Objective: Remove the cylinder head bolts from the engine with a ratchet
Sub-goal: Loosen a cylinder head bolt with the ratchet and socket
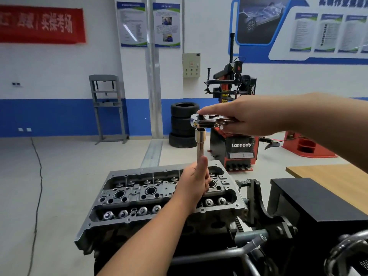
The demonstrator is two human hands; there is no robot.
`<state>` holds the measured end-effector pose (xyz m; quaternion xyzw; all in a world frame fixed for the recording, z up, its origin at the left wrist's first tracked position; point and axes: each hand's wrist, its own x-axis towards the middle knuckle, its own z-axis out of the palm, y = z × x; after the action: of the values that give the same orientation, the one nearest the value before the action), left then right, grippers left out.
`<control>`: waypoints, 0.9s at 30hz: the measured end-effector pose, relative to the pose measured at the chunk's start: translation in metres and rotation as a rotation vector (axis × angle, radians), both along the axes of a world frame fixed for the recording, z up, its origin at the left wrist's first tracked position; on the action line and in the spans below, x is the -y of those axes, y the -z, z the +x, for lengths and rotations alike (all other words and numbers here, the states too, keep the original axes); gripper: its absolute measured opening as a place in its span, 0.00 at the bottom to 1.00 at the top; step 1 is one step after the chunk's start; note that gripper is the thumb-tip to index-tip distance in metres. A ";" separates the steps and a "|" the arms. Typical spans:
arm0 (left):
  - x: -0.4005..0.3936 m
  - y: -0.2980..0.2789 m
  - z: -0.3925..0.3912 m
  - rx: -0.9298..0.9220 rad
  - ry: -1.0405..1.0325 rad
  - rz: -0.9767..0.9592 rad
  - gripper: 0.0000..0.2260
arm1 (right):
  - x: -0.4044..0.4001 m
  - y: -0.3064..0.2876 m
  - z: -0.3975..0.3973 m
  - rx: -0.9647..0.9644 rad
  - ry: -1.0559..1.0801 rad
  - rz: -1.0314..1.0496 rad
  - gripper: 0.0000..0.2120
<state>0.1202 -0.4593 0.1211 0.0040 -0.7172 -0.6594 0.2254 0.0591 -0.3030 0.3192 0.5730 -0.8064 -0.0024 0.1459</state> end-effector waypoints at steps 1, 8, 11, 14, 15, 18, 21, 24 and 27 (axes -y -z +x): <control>0.000 0.000 0.000 0.001 -0.003 -0.003 0.40 | 0.000 -0.001 0.001 -0.003 -0.009 0.005 0.32; -0.002 0.000 0.002 -0.002 -0.004 -0.011 0.40 | -0.001 0.001 0.003 0.007 0.007 0.039 0.32; -0.002 -0.002 0.002 0.001 -0.025 -0.012 0.38 | 0.003 0.004 0.004 0.031 0.028 0.024 0.31; -0.002 -0.002 0.002 0.008 -0.047 -0.002 0.34 | 0.002 0.017 0.004 0.078 0.082 -0.006 0.30; -0.002 -0.002 0.002 0.005 -0.045 -0.007 0.33 | 0.000 0.021 0.006 0.097 0.113 -0.035 0.30; -0.005 -0.004 0.001 -0.005 -0.039 -0.024 0.29 | -0.014 0.033 0.020 0.038 0.103 -0.316 0.24; -0.006 -0.004 0.001 0.005 -0.047 0.003 0.28 | -0.032 0.062 0.054 0.252 -0.063 -0.933 0.11; -0.004 -0.003 0.000 0.000 -0.053 0.001 0.29 | -0.038 0.087 0.086 1.482 0.053 -1.241 0.24; -0.005 -0.004 0.001 -0.012 -0.055 -0.033 0.29 | -0.022 0.069 0.074 1.921 0.258 -1.431 0.26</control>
<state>0.1215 -0.4542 0.1247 0.0159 -0.7262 -0.6411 0.2477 0.1327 -0.2810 0.2499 0.0453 -0.4559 0.8584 -0.2308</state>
